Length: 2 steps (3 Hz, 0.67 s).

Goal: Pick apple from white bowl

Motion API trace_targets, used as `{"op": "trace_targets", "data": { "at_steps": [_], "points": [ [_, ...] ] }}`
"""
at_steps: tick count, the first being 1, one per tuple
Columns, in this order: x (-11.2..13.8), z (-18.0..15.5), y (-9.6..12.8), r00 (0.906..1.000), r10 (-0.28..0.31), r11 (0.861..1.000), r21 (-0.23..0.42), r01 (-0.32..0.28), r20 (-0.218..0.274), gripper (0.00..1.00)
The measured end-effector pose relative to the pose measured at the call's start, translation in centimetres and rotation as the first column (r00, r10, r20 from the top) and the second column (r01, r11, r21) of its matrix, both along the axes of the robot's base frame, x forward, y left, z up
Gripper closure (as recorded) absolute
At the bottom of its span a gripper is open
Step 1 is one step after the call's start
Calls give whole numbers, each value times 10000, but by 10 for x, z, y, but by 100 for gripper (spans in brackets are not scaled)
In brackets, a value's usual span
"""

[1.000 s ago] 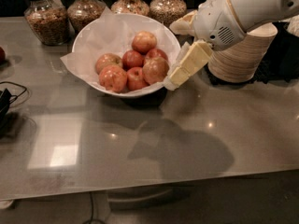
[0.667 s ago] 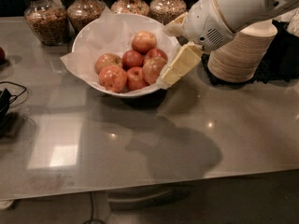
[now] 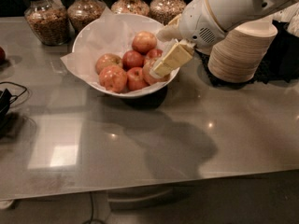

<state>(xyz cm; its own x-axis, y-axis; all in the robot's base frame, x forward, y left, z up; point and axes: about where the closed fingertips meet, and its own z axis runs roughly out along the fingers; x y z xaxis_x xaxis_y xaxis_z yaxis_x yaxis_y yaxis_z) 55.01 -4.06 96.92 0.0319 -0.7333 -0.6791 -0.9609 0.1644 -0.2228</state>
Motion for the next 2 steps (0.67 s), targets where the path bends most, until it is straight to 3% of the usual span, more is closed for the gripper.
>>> {"op": "trace_targets", "data": {
  "at_steps": [2],
  "points": [
    [18, -19, 1, 9993, -307, 9995, 97, 309, -197, 26]
  ]
}}
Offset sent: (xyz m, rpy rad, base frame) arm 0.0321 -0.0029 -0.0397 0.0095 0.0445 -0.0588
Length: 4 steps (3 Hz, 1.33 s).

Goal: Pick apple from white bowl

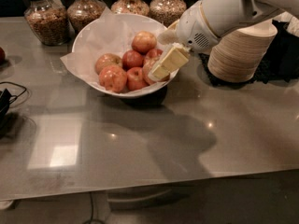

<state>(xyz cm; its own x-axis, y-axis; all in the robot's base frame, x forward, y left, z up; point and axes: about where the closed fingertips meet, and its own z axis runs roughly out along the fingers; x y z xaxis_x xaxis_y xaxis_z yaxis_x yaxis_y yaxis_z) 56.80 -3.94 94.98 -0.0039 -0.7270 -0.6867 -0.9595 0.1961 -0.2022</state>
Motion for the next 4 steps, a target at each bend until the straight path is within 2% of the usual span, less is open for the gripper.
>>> {"op": "trace_targets", "data": {
  "at_steps": [2, 3, 4],
  "points": [
    [14, -26, 1, 9981, -229, 9997, 56, 232, -572, 29],
    [13, -32, -1, 9957, -339, 9992, 175, 355, -861, 30],
    [7, -37, -7, 9922, -542, 9981, 226, 571, -1125, 35]
  ]
}}
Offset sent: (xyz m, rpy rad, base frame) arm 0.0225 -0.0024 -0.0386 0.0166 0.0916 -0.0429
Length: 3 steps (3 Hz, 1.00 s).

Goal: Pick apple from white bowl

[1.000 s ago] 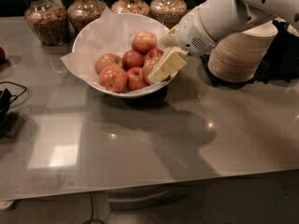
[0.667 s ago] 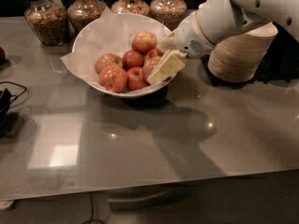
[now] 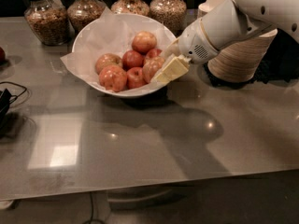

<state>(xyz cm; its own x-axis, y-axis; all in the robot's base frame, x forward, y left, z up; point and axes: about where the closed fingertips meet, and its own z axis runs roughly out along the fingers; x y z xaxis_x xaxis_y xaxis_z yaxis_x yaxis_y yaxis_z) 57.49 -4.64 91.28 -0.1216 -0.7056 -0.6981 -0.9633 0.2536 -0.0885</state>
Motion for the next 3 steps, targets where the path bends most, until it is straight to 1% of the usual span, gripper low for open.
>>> {"op": "trace_targets", "data": {
  "at_steps": [1, 2, 3],
  "points": [
    [1, -8, 6, 9994, -236, 9997, 19, 237, -259, 38],
    [6, -9, 9, 9989, -313, 9995, 52, 315, -349, 40],
    [11, -18, 9, 9980, -413, 9991, -65, 410, -477, 40]
  ]
}}
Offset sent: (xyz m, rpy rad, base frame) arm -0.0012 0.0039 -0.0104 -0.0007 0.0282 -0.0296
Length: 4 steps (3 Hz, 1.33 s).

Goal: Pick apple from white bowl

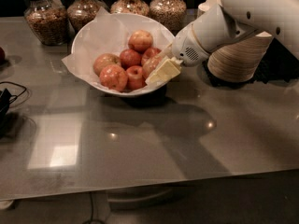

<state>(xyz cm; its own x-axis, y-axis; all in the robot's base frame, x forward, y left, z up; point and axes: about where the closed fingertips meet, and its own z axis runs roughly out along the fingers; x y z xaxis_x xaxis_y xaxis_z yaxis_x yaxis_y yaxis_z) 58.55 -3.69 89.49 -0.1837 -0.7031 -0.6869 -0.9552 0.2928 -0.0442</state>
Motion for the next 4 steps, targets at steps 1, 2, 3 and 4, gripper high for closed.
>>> {"op": "trace_targets", "data": {
  "at_steps": [1, 2, 3, 4],
  "points": [
    [3, -11, 1, 9999, -64, 9996, -271, 61, -107, 38],
    [3, -11, 1, 9999, -61, 9996, -281, 58, -106, 57],
    [3, -11, 1, 9999, -61, 9996, -281, 58, -106, 80],
    [3, -11, 1, 9999, -60, 9996, -281, 57, -106, 100]
  ]
}}
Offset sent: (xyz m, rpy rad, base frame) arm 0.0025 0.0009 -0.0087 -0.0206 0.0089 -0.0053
